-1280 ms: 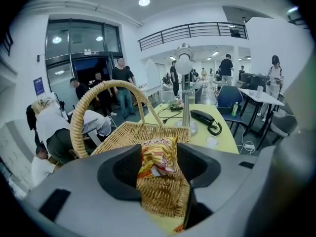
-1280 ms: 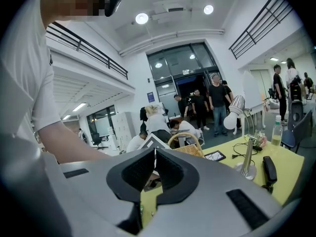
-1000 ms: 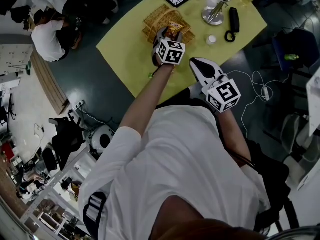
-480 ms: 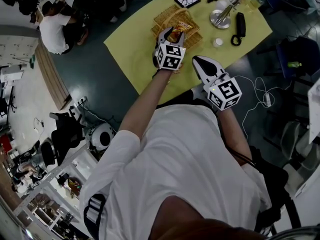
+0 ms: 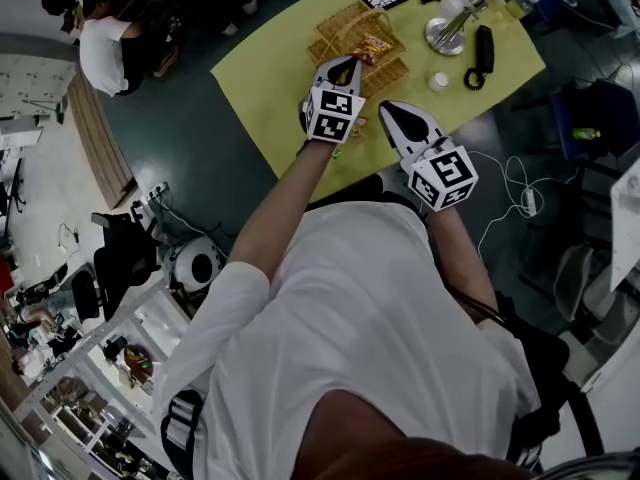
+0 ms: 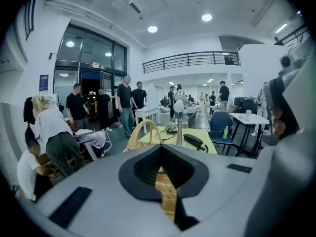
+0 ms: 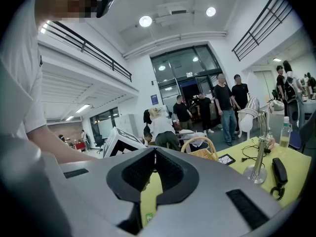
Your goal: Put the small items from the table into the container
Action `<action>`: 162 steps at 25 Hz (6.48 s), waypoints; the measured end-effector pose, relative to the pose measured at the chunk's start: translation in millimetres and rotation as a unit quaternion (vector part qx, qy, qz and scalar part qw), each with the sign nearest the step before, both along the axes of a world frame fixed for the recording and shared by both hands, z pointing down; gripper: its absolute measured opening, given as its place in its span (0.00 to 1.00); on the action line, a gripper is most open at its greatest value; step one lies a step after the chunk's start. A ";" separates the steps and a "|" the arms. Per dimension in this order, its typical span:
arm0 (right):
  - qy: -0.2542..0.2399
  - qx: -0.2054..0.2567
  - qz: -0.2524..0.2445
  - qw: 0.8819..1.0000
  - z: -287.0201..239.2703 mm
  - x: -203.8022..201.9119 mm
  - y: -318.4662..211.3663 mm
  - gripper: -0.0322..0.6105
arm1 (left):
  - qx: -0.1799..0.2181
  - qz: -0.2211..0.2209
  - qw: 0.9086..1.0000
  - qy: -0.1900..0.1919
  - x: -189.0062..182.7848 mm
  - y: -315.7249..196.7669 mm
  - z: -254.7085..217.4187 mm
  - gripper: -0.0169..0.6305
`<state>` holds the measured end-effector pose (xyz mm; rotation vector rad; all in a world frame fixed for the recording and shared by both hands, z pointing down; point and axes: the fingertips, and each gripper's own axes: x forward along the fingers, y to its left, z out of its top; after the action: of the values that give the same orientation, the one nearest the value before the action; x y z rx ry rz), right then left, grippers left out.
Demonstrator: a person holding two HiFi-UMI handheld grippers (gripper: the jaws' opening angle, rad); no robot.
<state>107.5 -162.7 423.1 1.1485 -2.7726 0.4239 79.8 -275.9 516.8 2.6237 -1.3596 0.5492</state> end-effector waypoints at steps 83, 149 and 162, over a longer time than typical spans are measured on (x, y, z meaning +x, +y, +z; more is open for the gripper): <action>0.370 -0.241 -0.087 0.893 352.0 -59.8 5.2 0.20 | -0.139 -0.024 0.986 0.090 -186.4 150.7 83.5 0.04; 0.247 -0.063 0.012 0.967 112.8 -7.0 -161.2 0.33 | -0.084 -0.022 0.991 0.106 -141.0 101.7 29.7 0.04; 0.221 -0.054 0.022 0.973 101.2 -3.6 -108.1 0.33 | -0.089 -0.018 0.988 0.122 -140.5 115.5 27.8 0.04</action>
<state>103.9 -270.9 524.3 1.1191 -2.3164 0.2772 -60.7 -160.4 544.6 2.4244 -1.2202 0.3147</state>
